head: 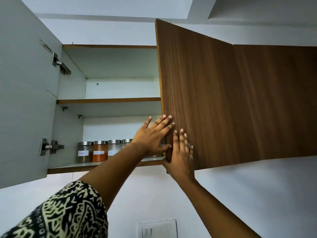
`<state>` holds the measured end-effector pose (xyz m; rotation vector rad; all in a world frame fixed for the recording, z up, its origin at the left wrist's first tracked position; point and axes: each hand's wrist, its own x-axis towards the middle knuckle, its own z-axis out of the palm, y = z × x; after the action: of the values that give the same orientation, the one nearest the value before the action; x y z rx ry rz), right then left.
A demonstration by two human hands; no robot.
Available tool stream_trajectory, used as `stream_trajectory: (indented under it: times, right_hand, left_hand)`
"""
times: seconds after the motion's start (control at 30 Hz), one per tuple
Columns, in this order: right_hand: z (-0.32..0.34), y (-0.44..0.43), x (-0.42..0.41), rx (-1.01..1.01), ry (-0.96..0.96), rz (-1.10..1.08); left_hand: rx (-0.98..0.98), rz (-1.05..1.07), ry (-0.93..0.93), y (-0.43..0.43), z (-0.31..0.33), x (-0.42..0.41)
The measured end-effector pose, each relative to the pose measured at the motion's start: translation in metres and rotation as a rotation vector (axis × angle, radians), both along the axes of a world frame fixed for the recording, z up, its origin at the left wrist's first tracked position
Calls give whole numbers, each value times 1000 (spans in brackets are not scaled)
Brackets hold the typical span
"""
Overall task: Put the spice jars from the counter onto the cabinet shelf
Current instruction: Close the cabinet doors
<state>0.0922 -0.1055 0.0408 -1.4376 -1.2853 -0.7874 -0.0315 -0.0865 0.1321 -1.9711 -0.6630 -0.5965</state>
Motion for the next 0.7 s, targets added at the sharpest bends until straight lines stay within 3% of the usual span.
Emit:
stream_trajectory:
  times: [0.23, 0.7]
  right_hand:
    - [0, 62, 0, 33, -56, -178]
    - [-1, 116, 21, 14, -143, -201]
  left_hand:
    - [-55, 68, -13, 56, 0, 7]
    - [-95, 106, -20, 114, -4, 22]
